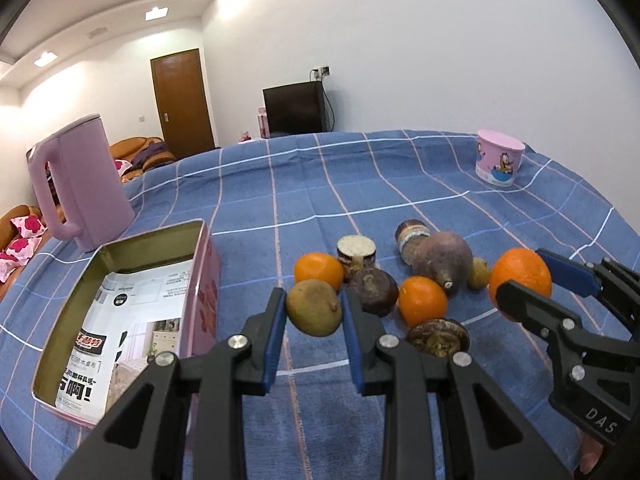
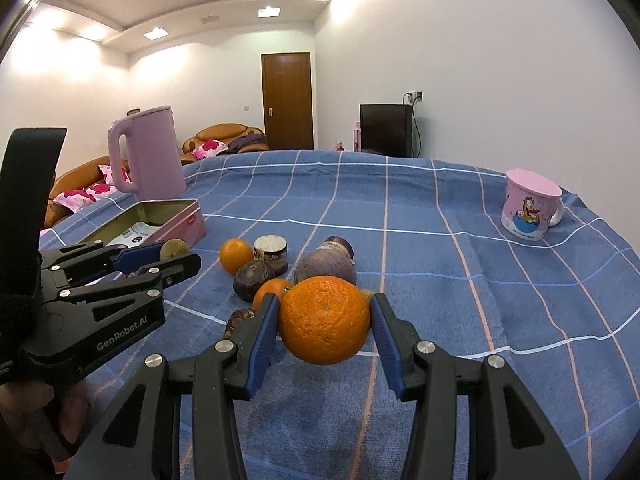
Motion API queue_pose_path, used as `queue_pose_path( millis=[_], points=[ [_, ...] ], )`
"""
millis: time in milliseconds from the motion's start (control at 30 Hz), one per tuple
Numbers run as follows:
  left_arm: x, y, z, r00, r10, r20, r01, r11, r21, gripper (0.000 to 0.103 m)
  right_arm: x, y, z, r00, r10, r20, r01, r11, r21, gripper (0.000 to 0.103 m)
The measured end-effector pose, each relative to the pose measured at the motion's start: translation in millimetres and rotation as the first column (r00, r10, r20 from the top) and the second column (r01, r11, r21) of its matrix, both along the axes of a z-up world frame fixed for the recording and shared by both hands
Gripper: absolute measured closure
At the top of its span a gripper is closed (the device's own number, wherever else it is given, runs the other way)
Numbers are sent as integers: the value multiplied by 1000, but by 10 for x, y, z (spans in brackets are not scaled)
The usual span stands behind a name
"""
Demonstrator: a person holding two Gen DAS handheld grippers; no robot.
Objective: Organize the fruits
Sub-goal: 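Grasp the kiwi with the left tool while the right tool grasps the large orange, then carry the kiwi and orange over the pink tin tray with both tools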
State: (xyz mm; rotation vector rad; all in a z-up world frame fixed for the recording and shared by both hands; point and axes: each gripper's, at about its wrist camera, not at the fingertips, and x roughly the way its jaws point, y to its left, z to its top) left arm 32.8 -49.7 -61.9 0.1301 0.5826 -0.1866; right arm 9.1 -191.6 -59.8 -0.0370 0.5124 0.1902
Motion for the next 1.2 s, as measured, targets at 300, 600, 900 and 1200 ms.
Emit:
queue_pose_path(
  millis=[300, 600, 900, 1200],
  points=[
    [-57, 46, 44, 999, 16, 41, -15, 1000, -21, 74, -49, 2, 17, 999, 7, 33, -8, 1000, 1, 54],
    [-97, 66, 77, 997, 27, 75, -25, 999, -30, 74, -92, 0, 31, 998, 15, 61, -15, 1000, 3, 54],
    [-152, 96, 106, 993, 37, 108, -32, 999, -42, 74, -156, 10, 47, 995, 24, 97, -25, 1000, 0, 54],
    [-201, 128, 137, 989, 41, 140, -32, 998, -63, 74, -205, 22, 56, 991, 33, 127, -33, 999, -3, 54]
  ],
)
